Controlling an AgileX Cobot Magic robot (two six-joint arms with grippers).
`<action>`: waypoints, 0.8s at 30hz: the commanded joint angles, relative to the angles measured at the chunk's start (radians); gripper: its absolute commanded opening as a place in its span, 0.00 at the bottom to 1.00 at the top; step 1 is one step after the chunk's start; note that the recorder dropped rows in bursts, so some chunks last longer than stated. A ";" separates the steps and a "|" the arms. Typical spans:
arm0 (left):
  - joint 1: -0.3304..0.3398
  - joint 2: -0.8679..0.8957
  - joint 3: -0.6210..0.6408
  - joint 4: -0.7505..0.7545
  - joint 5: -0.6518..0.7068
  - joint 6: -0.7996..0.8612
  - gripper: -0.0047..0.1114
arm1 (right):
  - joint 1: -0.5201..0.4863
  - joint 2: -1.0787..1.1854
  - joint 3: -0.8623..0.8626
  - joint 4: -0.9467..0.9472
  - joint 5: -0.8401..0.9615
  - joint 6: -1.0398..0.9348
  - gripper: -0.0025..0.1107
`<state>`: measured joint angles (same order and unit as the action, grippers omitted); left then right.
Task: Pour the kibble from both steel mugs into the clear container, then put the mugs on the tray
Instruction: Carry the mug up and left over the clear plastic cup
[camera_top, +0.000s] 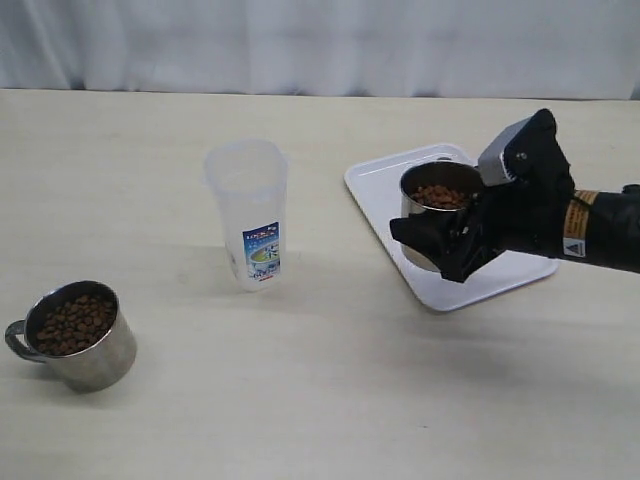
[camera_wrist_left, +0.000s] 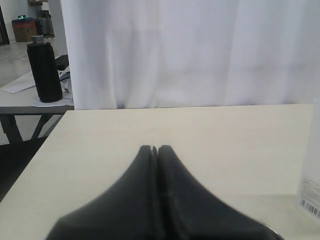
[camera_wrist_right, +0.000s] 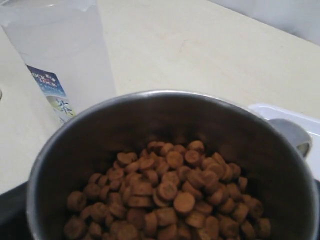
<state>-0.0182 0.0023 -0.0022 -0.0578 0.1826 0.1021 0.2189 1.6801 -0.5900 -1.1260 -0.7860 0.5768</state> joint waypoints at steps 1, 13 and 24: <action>-0.001 -0.002 0.002 0.005 -0.009 -0.002 0.04 | -0.007 -0.105 0.077 0.057 0.003 0.007 0.06; -0.001 -0.002 0.002 0.005 -0.009 -0.002 0.04 | 0.037 -0.218 0.074 -0.256 0.264 0.333 0.06; -0.001 -0.002 0.002 0.005 -0.009 -0.002 0.04 | 0.260 -0.218 -0.026 0.182 0.367 -0.148 0.06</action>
<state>-0.0182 0.0023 -0.0022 -0.0578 0.1826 0.1021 0.4748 1.4708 -0.6056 -1.1236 -0.3411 0.6213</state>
